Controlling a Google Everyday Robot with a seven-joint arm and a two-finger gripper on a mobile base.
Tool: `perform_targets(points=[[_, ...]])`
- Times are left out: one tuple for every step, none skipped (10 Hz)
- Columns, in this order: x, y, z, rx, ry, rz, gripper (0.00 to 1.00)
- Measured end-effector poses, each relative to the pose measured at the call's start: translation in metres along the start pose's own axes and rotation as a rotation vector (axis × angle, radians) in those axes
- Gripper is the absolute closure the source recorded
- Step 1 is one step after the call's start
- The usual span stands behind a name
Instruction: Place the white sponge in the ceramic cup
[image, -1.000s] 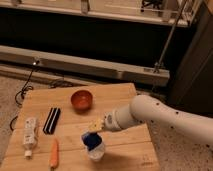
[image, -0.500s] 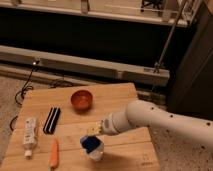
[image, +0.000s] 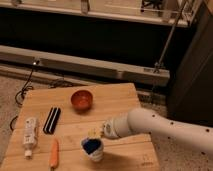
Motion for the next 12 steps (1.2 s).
perform_targets(points=[[0.004,-0.01,0.002,0.007,-0.002,0.005,1.0],[0.007,-0.016,0.004,0.011,-0.001,0.006,1.0],[0.01,-0.021,0.006,0.013,0.0,0.006,0.99],[0.012,-0.025,0.008,0.013,0.0,-0.002,0.95],[0.014,-0.029,0.009,0.013,-0.005,-0.011,0.85],[0.014,-0.031,0.009,0.013,-0.014,-0.023,0.75],[0.013,-0.032,0.008,0.015,-0.026,-0.037,0.63],[0.013,-0.034,0.007,0.016,-0.037,-0.044,0.53],[0.013,-0.035,0.005,0.016,-0.044,-0.046,0.44],[0.014,-0.035,0.004,0.016,-0.051,-0.048,0.35],[0.015,-0.035,0.004,0.015,-0.056,-0.051,0.24],[0.016,-0.035,0.003,0.015,-0.057,-0.053,0.2]])
